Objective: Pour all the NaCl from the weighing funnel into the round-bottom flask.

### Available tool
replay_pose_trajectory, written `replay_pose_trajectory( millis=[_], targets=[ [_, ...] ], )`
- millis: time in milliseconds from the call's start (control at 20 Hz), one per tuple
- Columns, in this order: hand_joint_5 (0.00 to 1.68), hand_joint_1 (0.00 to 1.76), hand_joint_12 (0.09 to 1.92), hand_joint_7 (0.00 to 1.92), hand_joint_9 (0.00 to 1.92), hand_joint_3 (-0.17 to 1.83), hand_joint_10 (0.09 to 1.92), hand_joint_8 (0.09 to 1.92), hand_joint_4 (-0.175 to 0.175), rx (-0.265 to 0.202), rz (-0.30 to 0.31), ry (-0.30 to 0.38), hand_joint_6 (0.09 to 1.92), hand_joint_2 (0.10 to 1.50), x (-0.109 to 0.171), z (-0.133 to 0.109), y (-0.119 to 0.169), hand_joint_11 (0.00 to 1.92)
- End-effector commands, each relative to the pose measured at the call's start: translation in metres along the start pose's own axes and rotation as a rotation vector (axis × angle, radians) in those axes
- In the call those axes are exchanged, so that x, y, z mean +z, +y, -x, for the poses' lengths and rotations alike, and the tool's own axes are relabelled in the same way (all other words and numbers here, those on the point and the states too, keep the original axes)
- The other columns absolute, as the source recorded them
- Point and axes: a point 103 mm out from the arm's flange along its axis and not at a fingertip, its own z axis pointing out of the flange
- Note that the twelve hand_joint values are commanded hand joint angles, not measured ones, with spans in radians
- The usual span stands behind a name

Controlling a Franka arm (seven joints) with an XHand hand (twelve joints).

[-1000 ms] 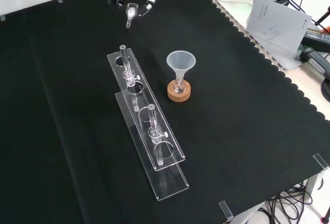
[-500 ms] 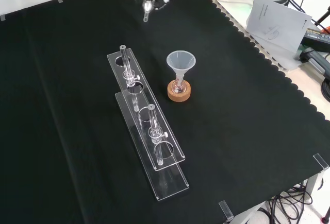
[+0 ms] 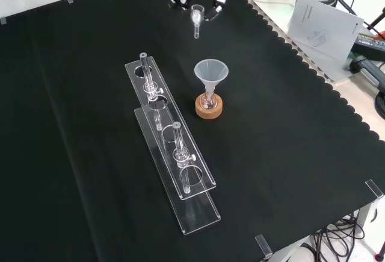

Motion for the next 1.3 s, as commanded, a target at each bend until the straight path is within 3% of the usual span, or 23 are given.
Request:
replay_pose_trajectory(
  millis=[50,500,1300],
  targets=[
    [1.26,1.11,1.02,0.60,0.99,0.69,0.34,0.65,0.175,-0.029,-0.029,-0.038,0.71,0.64,0.003,-0.028,-0.006,0.83],
    [1.26,1.11,1.02,0.60,0.99,0.69,0.34,0.65,0.175,-0.054,-0.077,-0.095,0.71,0.64,0.009,-0.043,0.008,0.82],
    [1.27,1.12,1.02,0.60,0.99,0.69,0.33,0.65,0.175,-0.087,-0.094,-0.238,0.70,0.64,0.004,-0.056,0.018,0.82]
  ],
)
